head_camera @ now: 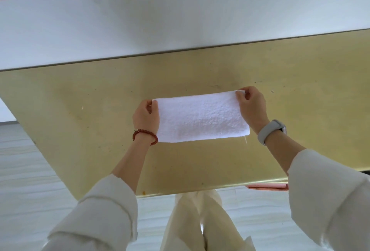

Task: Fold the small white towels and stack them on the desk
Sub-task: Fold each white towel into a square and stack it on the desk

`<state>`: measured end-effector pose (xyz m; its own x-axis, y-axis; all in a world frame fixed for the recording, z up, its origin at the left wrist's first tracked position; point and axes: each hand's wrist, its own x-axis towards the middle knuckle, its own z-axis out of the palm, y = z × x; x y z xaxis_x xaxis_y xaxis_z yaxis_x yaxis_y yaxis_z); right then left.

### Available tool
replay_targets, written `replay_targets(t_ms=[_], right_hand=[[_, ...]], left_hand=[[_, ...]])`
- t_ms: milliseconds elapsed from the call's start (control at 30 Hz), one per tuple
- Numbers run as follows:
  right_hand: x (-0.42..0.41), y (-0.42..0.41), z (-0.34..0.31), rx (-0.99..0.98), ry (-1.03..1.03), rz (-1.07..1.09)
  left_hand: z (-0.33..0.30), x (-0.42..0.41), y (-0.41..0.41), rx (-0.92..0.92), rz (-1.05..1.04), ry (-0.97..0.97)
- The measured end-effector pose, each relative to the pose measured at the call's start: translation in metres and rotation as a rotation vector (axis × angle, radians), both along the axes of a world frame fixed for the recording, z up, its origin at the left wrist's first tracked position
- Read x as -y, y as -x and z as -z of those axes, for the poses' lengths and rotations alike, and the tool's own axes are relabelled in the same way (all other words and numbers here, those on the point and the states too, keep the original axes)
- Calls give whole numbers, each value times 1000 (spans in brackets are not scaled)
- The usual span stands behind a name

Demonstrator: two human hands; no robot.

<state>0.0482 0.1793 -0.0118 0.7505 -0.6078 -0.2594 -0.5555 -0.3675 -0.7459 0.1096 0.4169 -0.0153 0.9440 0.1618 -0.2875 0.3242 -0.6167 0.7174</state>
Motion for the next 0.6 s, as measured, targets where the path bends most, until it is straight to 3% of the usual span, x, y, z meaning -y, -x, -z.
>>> replay_targets(t_ms=[600], right_hand=[[-1, -13, 13, -112, 116, -21]], left_hand=[[4, 7, -12, -86, -9, -115]])
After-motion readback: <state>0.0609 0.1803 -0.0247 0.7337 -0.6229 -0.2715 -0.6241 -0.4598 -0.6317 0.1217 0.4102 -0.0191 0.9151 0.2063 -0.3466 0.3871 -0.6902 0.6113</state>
